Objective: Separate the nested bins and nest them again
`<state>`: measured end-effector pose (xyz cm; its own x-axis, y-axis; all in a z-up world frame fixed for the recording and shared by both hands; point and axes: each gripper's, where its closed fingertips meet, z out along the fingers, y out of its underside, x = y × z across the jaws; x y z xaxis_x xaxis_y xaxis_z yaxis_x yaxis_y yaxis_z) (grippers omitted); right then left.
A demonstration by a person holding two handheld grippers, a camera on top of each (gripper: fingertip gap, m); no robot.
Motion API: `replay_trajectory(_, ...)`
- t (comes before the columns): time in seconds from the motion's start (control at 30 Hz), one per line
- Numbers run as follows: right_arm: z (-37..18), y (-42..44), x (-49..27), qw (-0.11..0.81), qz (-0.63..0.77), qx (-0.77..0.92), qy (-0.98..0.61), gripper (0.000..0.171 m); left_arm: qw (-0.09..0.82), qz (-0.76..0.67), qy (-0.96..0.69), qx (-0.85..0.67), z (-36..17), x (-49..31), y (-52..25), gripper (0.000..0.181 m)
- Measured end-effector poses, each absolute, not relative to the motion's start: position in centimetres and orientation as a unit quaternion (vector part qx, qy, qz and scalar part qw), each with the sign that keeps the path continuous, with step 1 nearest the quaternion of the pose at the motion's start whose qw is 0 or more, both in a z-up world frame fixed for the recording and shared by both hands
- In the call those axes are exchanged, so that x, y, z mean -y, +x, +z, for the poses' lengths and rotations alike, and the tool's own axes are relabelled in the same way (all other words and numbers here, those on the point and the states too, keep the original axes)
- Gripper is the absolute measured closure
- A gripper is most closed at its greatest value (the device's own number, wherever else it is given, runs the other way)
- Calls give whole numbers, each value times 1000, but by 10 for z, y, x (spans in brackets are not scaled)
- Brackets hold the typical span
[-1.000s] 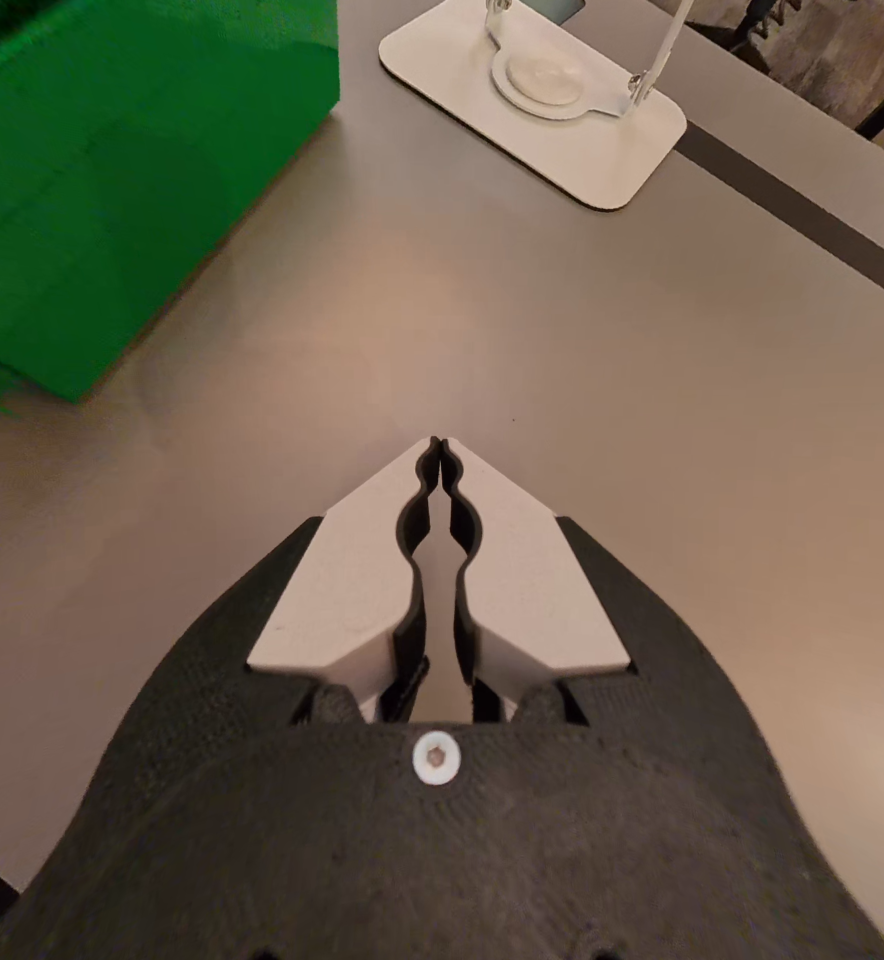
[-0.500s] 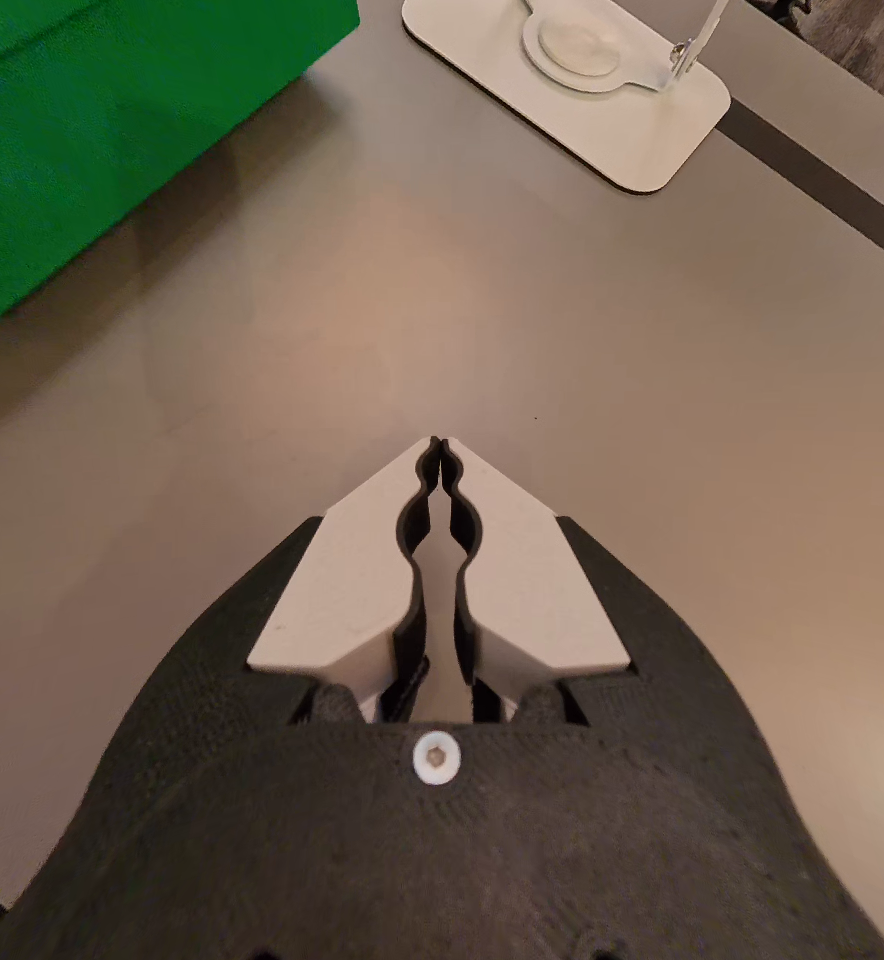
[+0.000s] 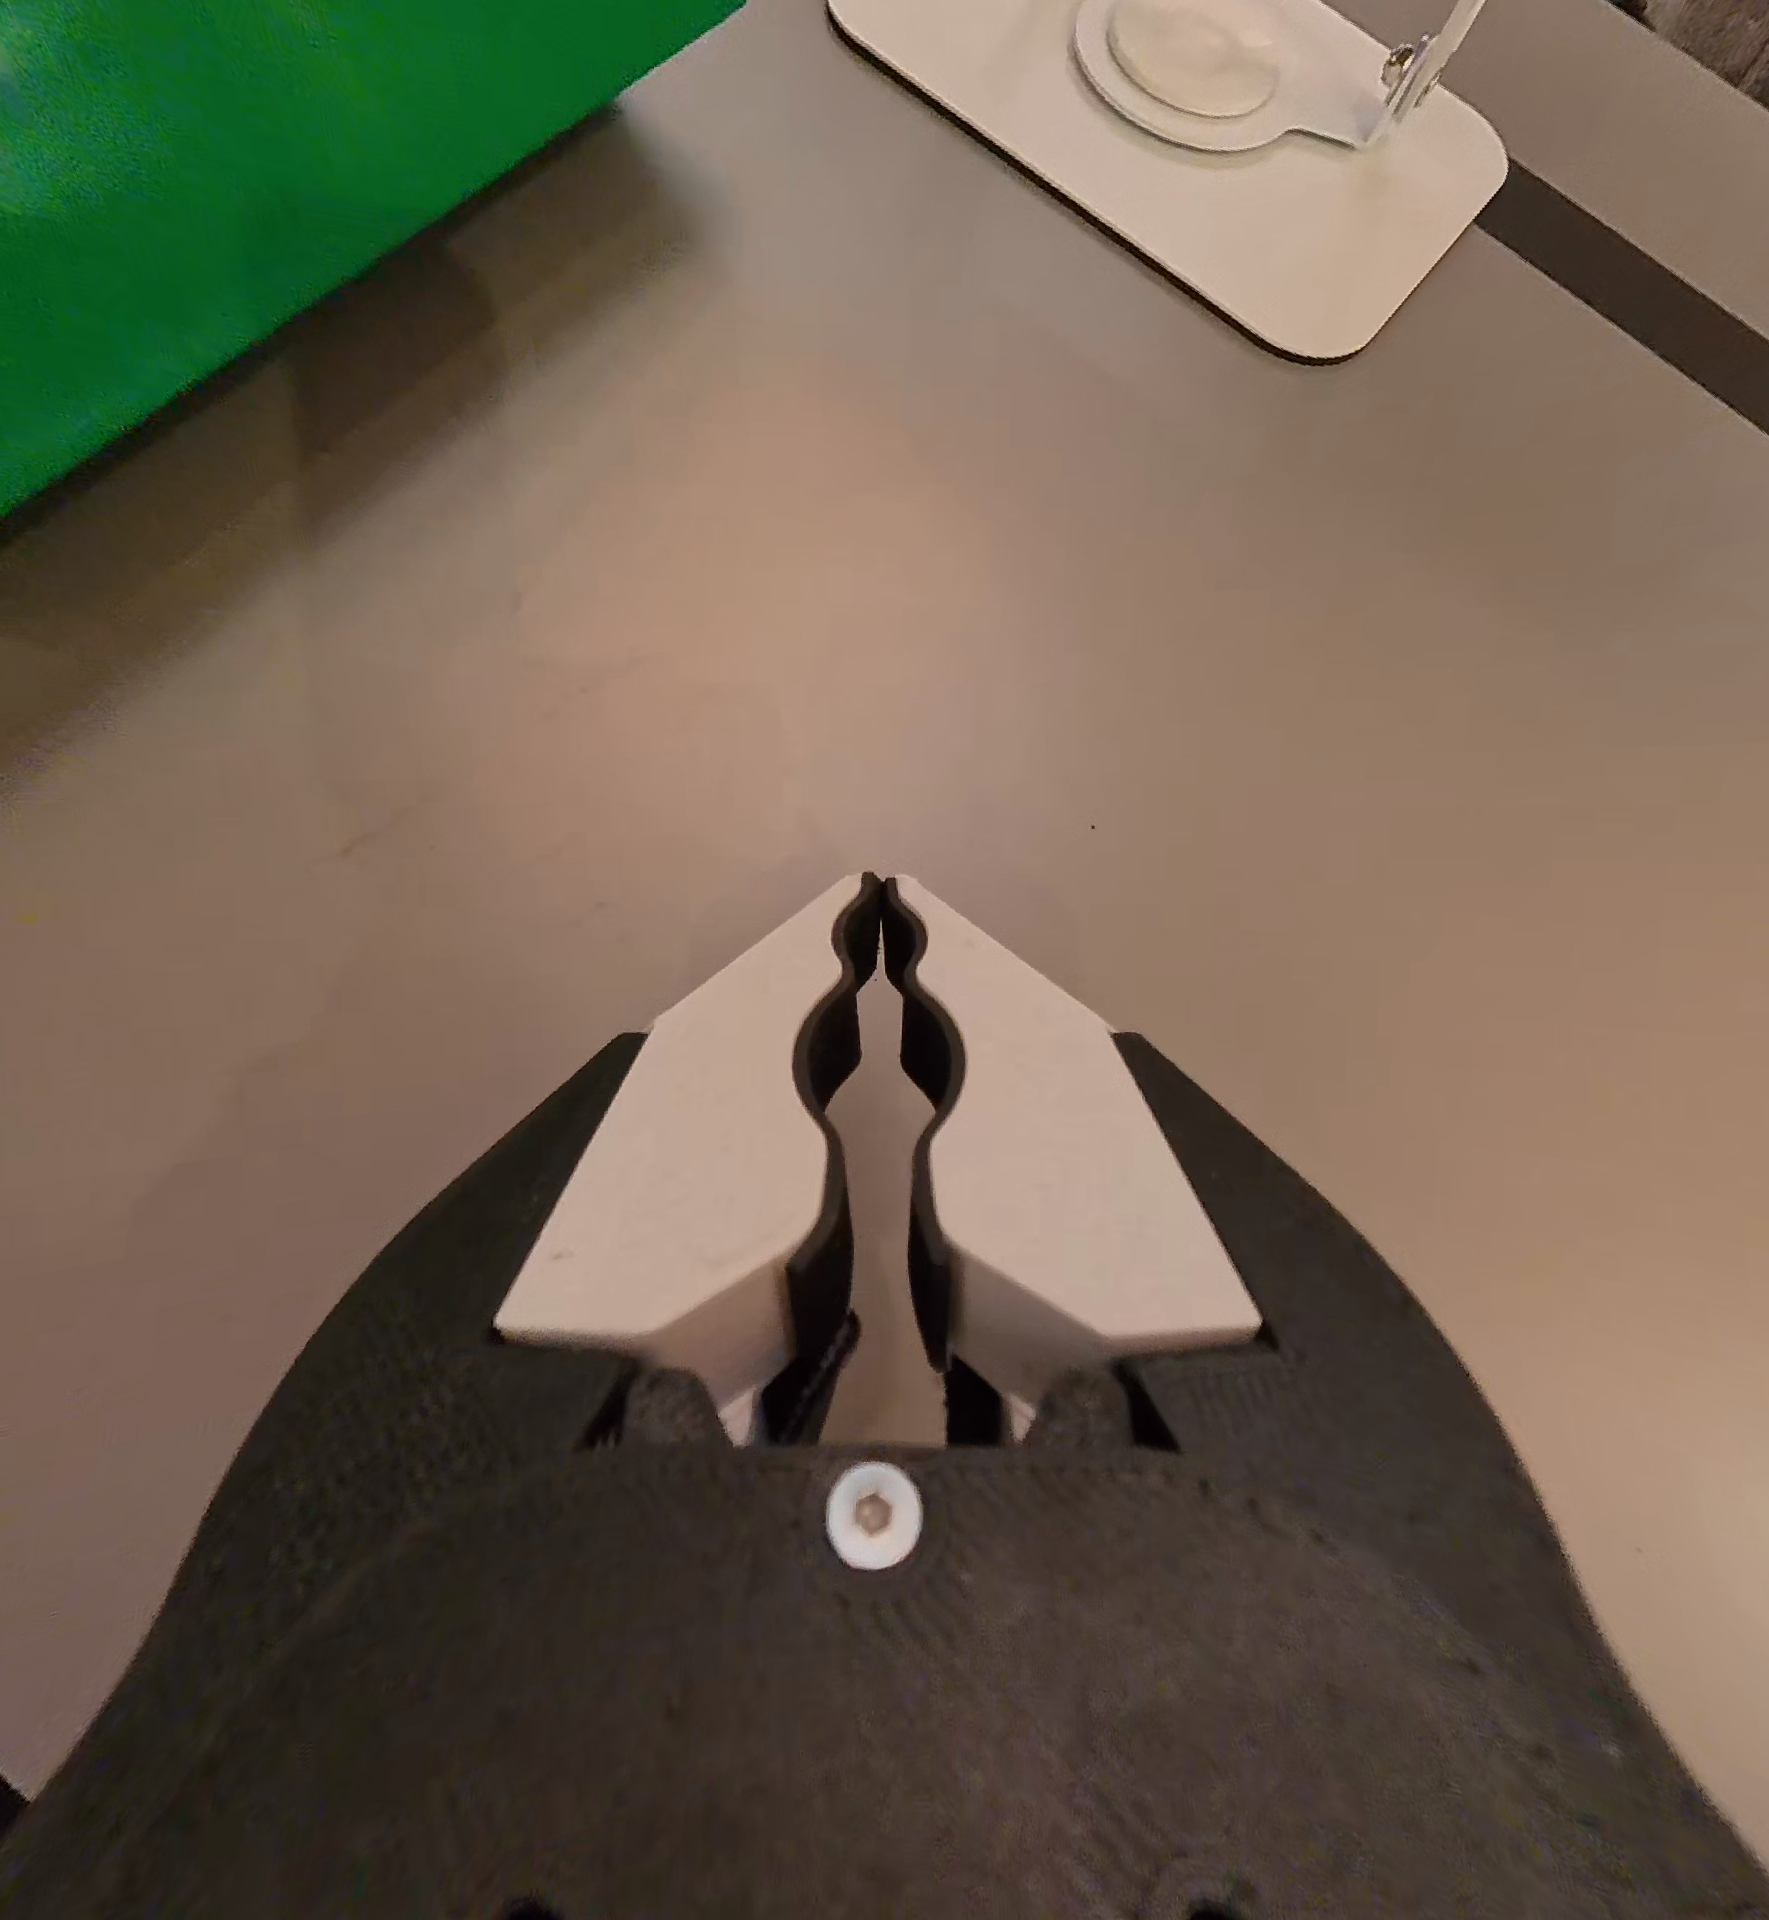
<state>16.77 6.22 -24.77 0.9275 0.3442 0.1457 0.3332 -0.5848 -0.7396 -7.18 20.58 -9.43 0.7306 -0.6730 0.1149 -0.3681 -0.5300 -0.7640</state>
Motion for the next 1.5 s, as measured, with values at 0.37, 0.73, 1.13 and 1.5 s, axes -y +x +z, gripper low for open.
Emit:
replay_trajectory(0.37,-250,168,-62,411,10,191,-892,171,401,-188,-846,-296,-67,-205,-88,173)
replay_trajectory(0.73,-252,164,-61,407,12,196,-892,171,268,-304,-882,-240,-100,-129,-114,53)
replay_trajectory(1.13,-248,161,-60,410,13,200,-890,171,203,-393,-880,-170,-139,-110,-128,52)
replay_trajectory(1.5,-250,160,-60,407,17,201,-891,171,151,-333,-908,-205,-150,-117,-123,63)
